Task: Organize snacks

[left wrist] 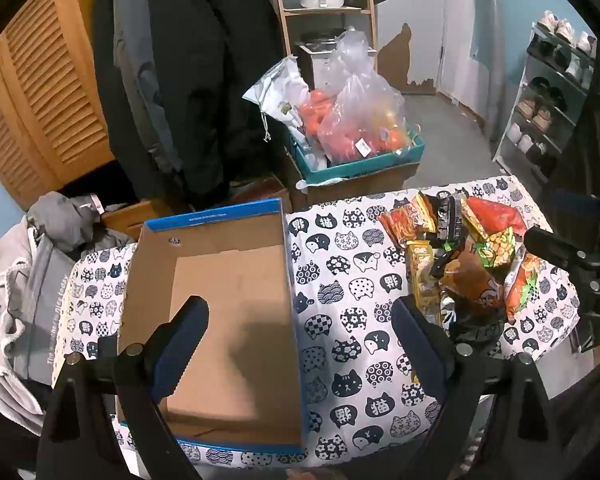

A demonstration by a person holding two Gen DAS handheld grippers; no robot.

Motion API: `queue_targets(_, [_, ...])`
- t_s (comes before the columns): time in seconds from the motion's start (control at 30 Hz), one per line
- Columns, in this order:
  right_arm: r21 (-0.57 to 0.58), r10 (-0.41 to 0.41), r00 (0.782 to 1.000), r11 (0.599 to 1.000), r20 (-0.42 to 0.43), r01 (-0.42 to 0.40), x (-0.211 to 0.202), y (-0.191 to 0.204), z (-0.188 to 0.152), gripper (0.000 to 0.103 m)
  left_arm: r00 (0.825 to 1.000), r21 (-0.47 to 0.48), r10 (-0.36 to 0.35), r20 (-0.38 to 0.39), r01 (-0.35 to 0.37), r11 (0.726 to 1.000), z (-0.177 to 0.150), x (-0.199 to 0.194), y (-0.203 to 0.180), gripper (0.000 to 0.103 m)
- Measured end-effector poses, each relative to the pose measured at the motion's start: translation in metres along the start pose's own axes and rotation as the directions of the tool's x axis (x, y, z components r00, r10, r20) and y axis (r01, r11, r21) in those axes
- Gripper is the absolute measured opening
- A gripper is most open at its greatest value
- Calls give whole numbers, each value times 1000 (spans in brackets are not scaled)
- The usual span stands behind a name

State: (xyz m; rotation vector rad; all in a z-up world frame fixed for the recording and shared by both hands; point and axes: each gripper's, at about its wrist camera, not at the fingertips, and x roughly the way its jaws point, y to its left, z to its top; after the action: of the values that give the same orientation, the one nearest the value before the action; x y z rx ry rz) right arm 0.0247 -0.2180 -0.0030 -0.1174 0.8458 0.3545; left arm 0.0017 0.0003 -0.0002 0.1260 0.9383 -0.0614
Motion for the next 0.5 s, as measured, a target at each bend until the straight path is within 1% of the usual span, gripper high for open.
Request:
queue_targets(0.17, [1,0,1000,1000,7,0,0,0,0,88,1000,-3,-3,-6,3,1000,1,1,-1,94])
queue_targets(0.27, [1,-2,1000,1000,6,2,1,0,0,88,1000,-1,8,-9,-8,1000,2,3,-5,94])
queue_targets(0.4, [-1,-3,1000,1000,-1,3,2,-1,-1,88,1000,7,-5,-6,5,1000,3,4,-7,94])
queue_targets(0.5, [-1,-4,1000,1000,-1,4,2,-1,-2,88,1000,19,-16,10,15,1000,1,0,-5,94])
